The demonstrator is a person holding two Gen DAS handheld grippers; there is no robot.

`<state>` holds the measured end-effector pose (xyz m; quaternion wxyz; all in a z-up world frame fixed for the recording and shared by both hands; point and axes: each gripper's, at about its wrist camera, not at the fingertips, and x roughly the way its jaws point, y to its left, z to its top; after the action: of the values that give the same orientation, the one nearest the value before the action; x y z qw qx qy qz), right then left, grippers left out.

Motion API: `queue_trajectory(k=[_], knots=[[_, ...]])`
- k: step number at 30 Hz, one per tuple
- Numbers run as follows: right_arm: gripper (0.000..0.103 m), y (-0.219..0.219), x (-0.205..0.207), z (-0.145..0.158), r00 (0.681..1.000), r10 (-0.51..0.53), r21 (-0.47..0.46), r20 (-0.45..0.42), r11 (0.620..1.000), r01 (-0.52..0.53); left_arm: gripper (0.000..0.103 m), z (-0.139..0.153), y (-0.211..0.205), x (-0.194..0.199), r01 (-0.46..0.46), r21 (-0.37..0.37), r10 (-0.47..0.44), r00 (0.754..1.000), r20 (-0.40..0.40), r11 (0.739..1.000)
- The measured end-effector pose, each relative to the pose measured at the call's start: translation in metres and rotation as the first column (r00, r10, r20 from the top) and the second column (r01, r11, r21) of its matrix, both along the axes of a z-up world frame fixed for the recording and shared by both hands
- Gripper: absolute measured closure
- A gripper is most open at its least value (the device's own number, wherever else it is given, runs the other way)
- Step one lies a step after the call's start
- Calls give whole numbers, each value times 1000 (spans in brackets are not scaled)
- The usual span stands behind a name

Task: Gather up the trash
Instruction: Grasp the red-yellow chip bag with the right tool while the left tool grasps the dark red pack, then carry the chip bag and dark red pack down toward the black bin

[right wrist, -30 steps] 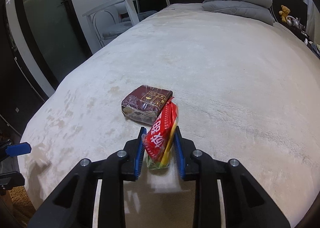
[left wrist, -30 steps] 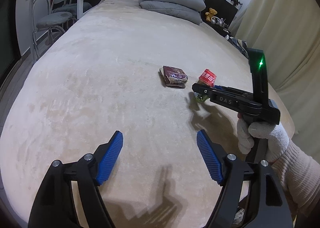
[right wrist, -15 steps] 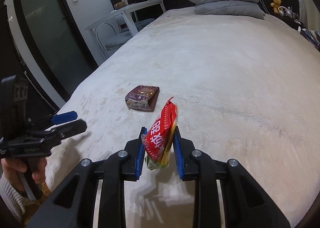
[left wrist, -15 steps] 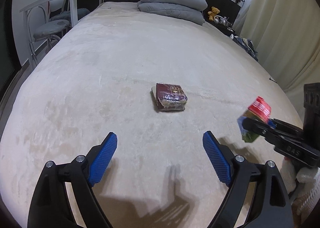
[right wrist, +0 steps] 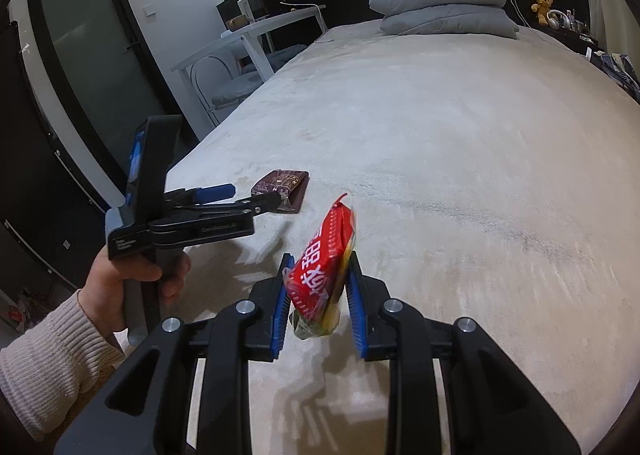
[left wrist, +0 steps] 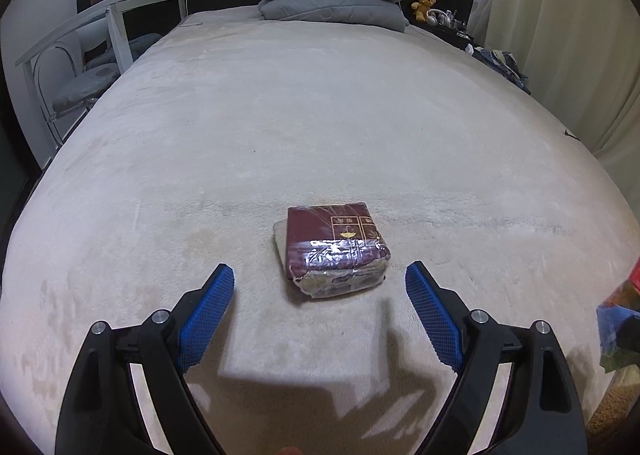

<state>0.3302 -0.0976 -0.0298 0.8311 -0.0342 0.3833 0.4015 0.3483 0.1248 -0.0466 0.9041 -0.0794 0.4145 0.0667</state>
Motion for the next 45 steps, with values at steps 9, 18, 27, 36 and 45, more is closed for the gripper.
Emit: queue_trajectory(k=[9,18,27,36,45], knots=[[75,4,2,1,1000,16,-19,-11,1000,-17,28,-11,-3,28,-55,8,55,998,-24,998],[75,-7,8,0,999,-27,-26,-22,999,27,41,-10,-9,21,-49,31,50,999,-20,998],[75,-18,6,4,998,-57,-27,15,998,58,41,13,-25,-7,-40,21,39,999,36,999],[75,-33,-20,10,996,-88,31,33,996,87,41,51,-39,-64,-52,-12,54,987,149,999],[75,-48,-68,16,992,-64,95,104,994,55,41,71,-45,-127,-45,-83,63,971,232,996]])
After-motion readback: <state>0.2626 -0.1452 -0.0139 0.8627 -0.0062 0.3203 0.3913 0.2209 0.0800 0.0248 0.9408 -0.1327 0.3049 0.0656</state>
